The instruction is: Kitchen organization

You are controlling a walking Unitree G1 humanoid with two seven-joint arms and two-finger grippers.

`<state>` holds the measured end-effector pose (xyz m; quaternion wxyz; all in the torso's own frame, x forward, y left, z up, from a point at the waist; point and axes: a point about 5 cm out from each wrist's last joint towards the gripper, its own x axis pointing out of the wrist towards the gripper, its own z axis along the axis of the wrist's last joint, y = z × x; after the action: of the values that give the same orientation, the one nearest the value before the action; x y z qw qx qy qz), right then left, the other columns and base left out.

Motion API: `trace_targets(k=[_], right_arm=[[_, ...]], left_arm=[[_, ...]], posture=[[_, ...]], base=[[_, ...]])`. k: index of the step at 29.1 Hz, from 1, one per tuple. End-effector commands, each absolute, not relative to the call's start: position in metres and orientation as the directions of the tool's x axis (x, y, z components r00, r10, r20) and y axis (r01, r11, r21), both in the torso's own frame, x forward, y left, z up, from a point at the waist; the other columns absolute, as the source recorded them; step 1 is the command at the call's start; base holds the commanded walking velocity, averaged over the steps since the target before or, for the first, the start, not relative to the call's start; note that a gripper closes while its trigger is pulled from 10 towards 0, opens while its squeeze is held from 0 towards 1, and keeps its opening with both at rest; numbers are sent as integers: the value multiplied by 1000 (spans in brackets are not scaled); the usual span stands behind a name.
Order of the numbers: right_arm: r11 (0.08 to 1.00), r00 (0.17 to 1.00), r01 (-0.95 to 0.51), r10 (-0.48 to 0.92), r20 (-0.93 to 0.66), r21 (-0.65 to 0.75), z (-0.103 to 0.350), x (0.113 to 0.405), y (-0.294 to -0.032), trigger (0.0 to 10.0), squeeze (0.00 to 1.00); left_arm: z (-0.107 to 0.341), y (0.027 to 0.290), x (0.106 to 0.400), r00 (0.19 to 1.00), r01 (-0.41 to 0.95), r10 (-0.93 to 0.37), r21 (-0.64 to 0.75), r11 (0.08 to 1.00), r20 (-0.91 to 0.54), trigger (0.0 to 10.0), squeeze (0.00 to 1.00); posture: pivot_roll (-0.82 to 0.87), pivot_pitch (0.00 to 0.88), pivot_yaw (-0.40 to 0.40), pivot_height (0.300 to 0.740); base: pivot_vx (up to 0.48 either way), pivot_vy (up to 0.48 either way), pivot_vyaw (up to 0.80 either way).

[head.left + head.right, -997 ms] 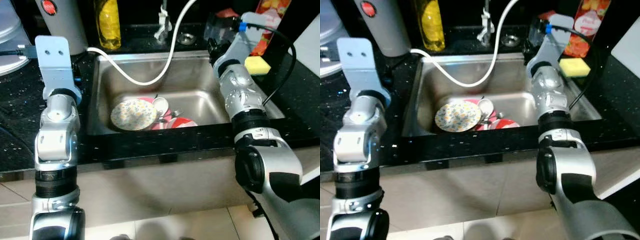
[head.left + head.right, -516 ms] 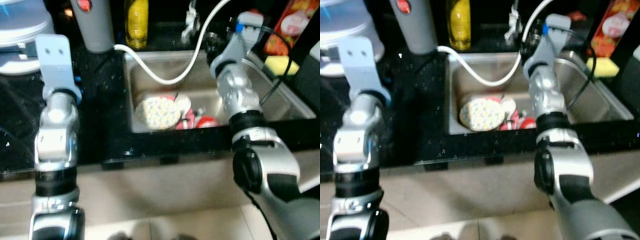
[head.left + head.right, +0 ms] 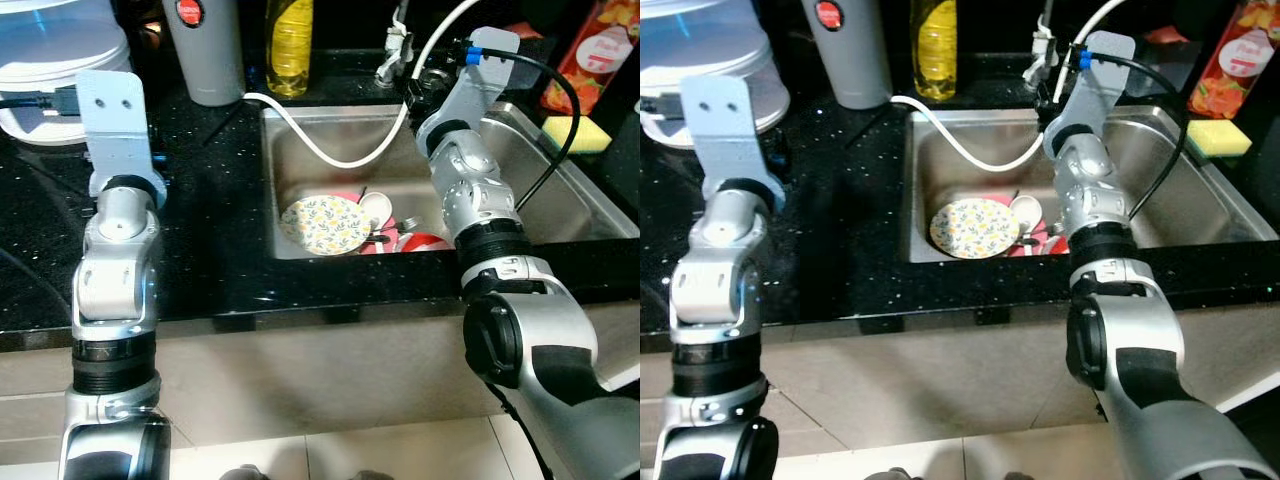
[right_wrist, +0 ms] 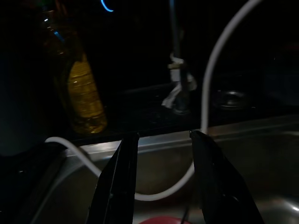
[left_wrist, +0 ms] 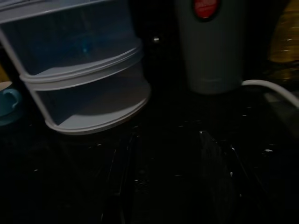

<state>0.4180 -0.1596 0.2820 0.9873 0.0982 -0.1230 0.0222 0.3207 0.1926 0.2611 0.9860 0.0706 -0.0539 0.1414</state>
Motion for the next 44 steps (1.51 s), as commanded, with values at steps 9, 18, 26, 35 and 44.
trace_targets(k=[9, 18, 26, 35, 44], right_arm=[[970, 935, -203, 233, 266, -136, 287, 412, -142, 10000, 0], [969, 931, -232, 246, 269, -86, 284, 411, -132, 10000, 0], [967, 924, -240, 254, 284, -83, 287, 409, -130, 10000, 0], [969, 929, -234, 246, 276, -76, 281, 406, -133, 10000, 0], [969, 931, -233, 247, 267, -83, 279, 402, -136, 10000, 0]], left_arm=[[279, 261, 304, 880, -473, 473, -10, 881, 45, 10000, 0], [234, 327, 294, 716, -670, 678, 113, 734, -166, 10000, 0], [234, 316, 323, 772, -594, 614, 154, 789, -164, 10000, 1000], [238, 308, 340, 778, -594, 608, 129, 794, -159, 10000, 1000], [203, 304, 357, 734, -650, 578, -122, 750, -355, 3843, 0]], posture=[[69, 26, -2, 740], [91, 33, -19, 740], [71, 57, -6, 740], [55, 95, 2, 740], [22, 133, 15, 740]], base=[[0, 0, 0], [0, 0, 0], [0, 0, 0], [0, 0, 0], [0, 0, 0]])
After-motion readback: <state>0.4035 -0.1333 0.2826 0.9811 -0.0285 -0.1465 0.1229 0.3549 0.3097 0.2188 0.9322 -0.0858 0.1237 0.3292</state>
